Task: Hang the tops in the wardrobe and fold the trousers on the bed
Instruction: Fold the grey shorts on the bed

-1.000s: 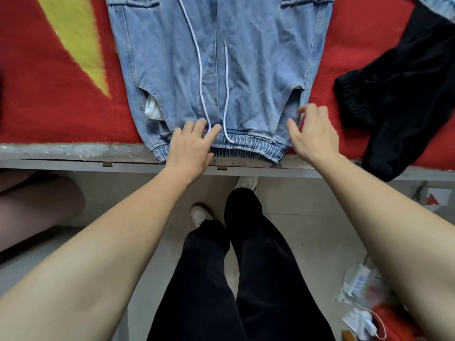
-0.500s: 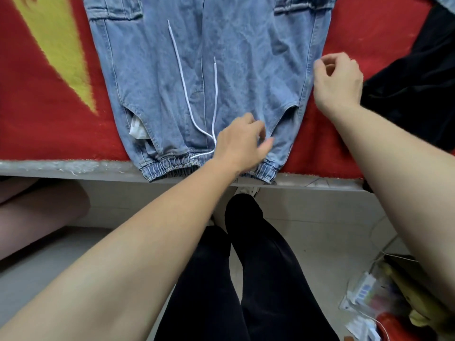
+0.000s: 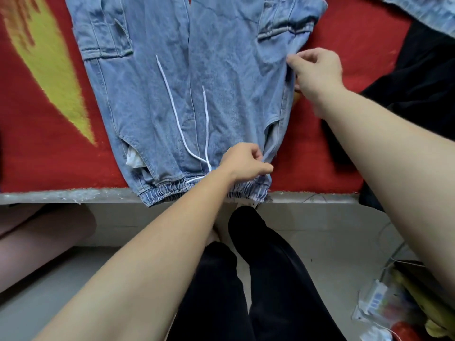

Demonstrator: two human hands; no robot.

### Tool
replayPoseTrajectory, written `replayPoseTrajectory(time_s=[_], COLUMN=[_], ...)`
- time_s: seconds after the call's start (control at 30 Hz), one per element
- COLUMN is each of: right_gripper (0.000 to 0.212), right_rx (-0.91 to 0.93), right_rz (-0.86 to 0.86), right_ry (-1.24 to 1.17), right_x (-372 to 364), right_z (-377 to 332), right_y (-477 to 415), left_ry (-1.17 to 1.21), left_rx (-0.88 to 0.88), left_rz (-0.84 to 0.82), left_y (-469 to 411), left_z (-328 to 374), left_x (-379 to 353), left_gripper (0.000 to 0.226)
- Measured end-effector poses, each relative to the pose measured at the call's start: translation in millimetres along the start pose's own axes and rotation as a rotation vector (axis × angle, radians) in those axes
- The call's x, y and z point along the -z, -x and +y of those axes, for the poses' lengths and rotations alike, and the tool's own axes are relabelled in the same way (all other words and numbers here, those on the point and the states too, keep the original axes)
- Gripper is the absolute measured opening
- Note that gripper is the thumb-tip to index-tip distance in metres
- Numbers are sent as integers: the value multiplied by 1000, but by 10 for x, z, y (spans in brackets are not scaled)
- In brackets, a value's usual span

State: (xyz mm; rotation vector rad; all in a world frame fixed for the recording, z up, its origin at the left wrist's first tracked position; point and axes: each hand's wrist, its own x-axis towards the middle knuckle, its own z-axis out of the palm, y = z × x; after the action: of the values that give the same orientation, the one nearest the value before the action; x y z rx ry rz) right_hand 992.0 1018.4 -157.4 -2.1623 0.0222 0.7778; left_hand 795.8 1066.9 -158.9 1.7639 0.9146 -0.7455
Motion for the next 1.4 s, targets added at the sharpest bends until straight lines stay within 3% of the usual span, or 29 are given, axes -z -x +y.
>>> replayPoseTrajectory(time_s=[0.03,0.1,0.23,0.43,0.57,0.67,0.77,0.87,0.97,1.07,1.17,1.27,1.33,1.4], right_gripper=[5,17,24,21,23,24,36,44,23,15,47,65,58,53], right_rx=[-24,-72,-33,240,416,449,419,365,380,463,450,362,255,212], right_rz=[6,24,-116,-277,-371,-417,-438,-452,-381,-294,-464,-591,-615,-564], right_ry=[-110,-301,-428,-241,5,138,258,357,325,263,513,638,518,425], right_x=[-44,-154,-546,-1527,-2340,-2898,-3262,-3337,-3326,-3386,-3438,-3449,-3422,-3324], right_z=[-66,-235,-693,-1342,-1539,-1504,-1365,-1300,-1392,-1468,-1372,-1362,-1461,-1546], right_y=[16,42,208,544,750,876,909,889,956,1012,955,913,893,831], left_ry=[125,336,488,660,626,554,589,714,875,762,612,537,400,110], left_rx=[5,20,44,111,205,275,290,274,268,250,287,301,277,241], left_rz=[-33,-93,-61,138,189,222,174,24,-106,46,140,88,5,-86], left_y=[54,172,448,781,816,731,645,630,680,669,560,439,395,355], left_z=[-43,-163,-500,-1235,-1822,-2164,-2322,-2377,-2433,-2558,-2651,-2661,-2624,-2552], left_x=[110,324,744,1431,1700,1730,1699,1743,1860,1939,1932,1956,2042,2179], left_gripper=[27,27,25,28,24,19,20,21,13,13,12,12,15,17])
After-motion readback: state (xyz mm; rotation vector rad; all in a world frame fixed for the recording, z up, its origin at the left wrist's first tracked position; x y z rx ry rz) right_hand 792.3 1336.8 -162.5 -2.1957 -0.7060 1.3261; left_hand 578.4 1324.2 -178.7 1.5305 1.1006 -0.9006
